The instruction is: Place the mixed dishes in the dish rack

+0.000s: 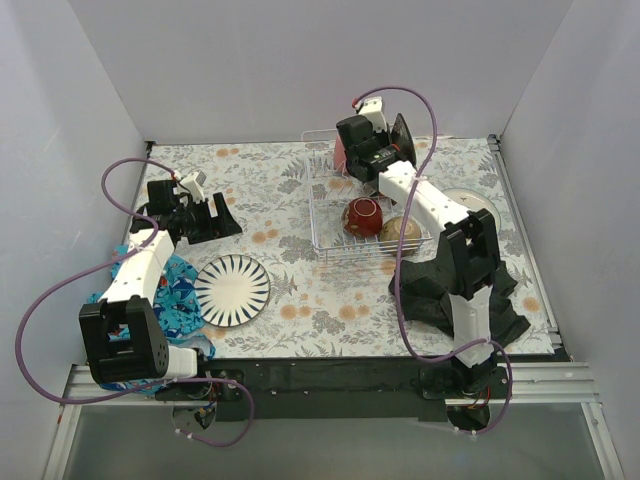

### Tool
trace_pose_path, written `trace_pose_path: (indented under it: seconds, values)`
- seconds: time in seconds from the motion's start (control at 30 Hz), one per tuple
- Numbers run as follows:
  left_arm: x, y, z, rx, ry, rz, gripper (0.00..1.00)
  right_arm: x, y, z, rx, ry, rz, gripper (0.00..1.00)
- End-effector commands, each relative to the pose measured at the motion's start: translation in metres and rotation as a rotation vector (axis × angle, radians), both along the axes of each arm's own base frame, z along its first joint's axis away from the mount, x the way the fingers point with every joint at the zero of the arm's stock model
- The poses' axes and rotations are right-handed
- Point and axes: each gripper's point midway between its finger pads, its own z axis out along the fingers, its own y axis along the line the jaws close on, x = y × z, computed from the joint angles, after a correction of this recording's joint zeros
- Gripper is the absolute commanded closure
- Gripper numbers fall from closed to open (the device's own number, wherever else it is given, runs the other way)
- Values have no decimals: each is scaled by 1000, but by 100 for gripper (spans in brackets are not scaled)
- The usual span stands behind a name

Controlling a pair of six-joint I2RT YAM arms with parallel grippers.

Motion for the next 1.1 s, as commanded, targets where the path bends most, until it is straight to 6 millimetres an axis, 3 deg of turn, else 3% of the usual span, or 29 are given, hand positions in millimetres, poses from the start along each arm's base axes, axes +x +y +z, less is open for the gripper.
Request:
trace_pose_path:
  seconds: [0.0,0.37,0.57,0.8,0.9,1.0,1.07]
  values:
    - [-3,-3,5,-21,-19,-2,22,8,-3,38,32,-148,-103,99]
    - [-8,-7,1,-44,-6,-2,22,7,19,21,-67,-161,-109,99]
    - [-14,-10,0,-60,-13,2,22,-2,35,24,-187,-205,-116,99]
    - [-16,-13,-1,-82,-16,3,22,-12,35,3,-297,-163,-119,99]
    - [-17,-14,0,-93,-17,-1,22,-15,37,0,-318,-144,-97,74]
    - [-19,-15,-2,-98,-7,1,21,-17,41,5,-310,-149,-70,57]
    - [-18,-15,-5,-100,-3,5,20,-18,42,17,-300,-162,-75,52]
